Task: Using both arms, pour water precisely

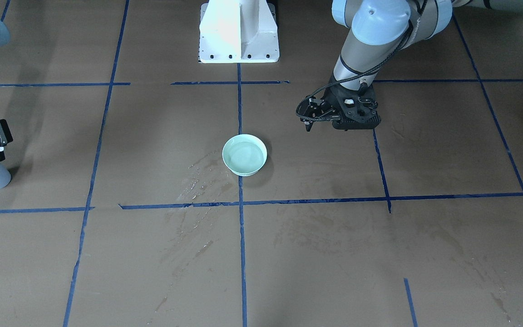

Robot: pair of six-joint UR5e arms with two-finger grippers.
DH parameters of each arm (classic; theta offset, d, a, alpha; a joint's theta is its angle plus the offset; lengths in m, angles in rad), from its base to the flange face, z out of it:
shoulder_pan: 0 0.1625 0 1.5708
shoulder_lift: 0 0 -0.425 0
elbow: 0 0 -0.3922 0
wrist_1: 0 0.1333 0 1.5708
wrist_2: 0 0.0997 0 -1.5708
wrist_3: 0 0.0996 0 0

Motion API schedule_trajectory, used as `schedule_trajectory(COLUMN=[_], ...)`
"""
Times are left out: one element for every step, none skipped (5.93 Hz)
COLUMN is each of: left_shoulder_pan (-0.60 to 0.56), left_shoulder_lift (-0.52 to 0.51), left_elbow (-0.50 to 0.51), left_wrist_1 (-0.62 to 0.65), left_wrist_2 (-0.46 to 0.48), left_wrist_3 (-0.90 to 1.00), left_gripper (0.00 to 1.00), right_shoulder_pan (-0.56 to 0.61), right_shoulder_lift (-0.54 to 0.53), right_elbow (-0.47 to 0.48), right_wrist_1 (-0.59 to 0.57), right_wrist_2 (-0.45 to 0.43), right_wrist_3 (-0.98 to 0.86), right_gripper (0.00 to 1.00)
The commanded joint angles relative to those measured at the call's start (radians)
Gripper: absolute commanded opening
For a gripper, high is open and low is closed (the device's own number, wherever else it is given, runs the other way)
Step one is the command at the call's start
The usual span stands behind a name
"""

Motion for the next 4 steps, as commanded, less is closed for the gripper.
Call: schedule_trajectory(left_shoulder_pan=[0.0,0.0,0.002,0.003], left_shoulder_lift=[0.0,0.0,0.0,0.0], left_elbow=[-0.001,-0.001,0.003,0.002], left_wrist_1=[0.0,0.0,-0.002,-0.002], left_wrist_2=[0.0,0.0,0.0,0.0], left_wrist_3=[-0.001,-0.001,-0.027,-0.032], left_gripper=[1.0,1.0,1.0,1.0], right_shoulder_pan=[-0.006,-0.01,-0.015,-0.018], right_shoulder_lift=[0.032,0.041,0.053,0.055], right_elbow=[-0.022,-0.039,-0.056,-0.059], right_wrist_1=[0.002,0.002,0.002,0.002], right_wrist_2=[-0.047,-0.068,-0.078,-0.085], right_wrist_3=[0.002,0.002,0.002,0.002], right_gripper=[1.0,1.0,1.0,1.0])
